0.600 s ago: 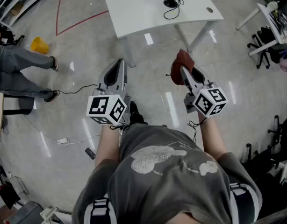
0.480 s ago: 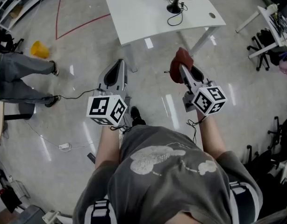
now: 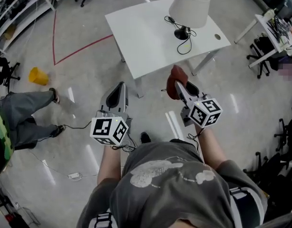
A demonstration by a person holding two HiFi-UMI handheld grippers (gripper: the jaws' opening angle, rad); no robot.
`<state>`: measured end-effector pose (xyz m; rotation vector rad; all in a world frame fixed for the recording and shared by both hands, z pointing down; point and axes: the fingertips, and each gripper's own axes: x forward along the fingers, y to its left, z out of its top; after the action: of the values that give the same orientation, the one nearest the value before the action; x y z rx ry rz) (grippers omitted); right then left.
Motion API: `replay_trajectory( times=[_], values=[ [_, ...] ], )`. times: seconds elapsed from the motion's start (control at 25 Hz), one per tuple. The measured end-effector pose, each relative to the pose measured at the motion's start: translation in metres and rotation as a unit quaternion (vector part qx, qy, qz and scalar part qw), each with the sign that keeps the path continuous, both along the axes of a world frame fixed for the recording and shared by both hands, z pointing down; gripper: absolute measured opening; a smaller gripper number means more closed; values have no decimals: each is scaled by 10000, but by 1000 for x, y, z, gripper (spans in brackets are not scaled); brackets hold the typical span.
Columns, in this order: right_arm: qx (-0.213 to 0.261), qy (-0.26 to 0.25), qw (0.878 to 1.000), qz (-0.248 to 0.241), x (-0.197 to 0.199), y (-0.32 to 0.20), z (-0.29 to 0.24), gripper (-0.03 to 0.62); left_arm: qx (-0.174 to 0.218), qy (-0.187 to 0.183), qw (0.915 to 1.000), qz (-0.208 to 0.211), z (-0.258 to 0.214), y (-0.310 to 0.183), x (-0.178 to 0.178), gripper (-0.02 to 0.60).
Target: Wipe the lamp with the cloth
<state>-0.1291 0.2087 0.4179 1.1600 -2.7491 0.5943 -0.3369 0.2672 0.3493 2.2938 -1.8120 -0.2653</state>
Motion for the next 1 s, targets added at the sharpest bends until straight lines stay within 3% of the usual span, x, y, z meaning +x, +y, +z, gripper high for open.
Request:
replay_trajectory(
  times=[0.36,0.76,1.0],
  values=[
    [-230,-106,9994,237,-2,-71,10,91,-154,-23,9996,253,7,-74,9,8],
    [149,-412,9987,-266,-16,-201,-26,91,-29,-329,9994,110,-26,-195,38,8],
    [203,-599,9972,-395,-21,-250,-39,91,-75,-441,9990,46,-30,-240,53,8]
  ],
)
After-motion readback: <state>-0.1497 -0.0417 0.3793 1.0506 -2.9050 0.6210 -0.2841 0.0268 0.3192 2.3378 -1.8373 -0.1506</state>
